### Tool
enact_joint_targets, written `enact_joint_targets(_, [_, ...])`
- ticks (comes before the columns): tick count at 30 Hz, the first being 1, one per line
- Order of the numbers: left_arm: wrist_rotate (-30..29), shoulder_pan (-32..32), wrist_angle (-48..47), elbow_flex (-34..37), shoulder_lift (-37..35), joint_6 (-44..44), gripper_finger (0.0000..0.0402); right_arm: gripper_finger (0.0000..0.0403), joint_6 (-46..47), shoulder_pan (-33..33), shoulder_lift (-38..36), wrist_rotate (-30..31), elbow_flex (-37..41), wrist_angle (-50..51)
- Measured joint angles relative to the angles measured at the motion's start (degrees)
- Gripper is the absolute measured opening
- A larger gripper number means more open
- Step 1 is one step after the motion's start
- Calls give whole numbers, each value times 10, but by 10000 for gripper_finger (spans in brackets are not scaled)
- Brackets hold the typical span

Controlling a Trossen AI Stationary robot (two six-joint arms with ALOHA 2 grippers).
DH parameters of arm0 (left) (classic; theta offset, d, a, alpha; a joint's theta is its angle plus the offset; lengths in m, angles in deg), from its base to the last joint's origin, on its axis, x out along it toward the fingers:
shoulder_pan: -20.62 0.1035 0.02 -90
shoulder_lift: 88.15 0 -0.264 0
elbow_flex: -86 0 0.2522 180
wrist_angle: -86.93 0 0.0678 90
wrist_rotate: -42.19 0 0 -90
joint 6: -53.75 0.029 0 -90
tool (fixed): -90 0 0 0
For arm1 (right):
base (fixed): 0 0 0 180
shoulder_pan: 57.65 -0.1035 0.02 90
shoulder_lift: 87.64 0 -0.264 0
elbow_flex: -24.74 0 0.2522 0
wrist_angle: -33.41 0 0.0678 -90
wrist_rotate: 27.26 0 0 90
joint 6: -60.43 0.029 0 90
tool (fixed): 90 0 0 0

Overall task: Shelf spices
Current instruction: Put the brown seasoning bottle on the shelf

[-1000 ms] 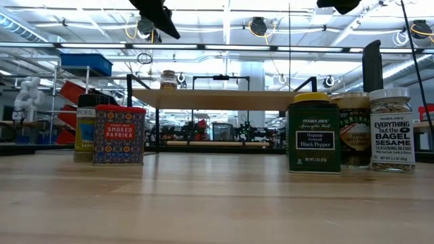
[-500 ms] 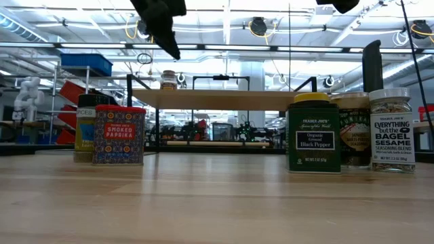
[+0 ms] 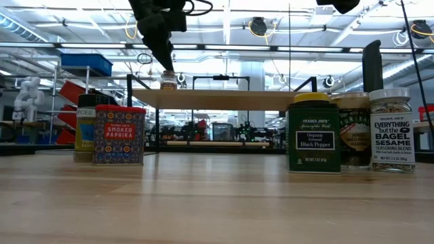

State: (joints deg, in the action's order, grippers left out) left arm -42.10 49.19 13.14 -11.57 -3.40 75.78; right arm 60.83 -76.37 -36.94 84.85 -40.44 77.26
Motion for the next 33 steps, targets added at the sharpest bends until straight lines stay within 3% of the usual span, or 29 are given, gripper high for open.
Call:
enact_joint_targets(15, [-28,1,7,7,26,28,260,0,0,0,0,0,0,0])
enact_joint_targets(33, [-20,-6,-29,7,36,39,260,0,0,0,0,0,0,1])
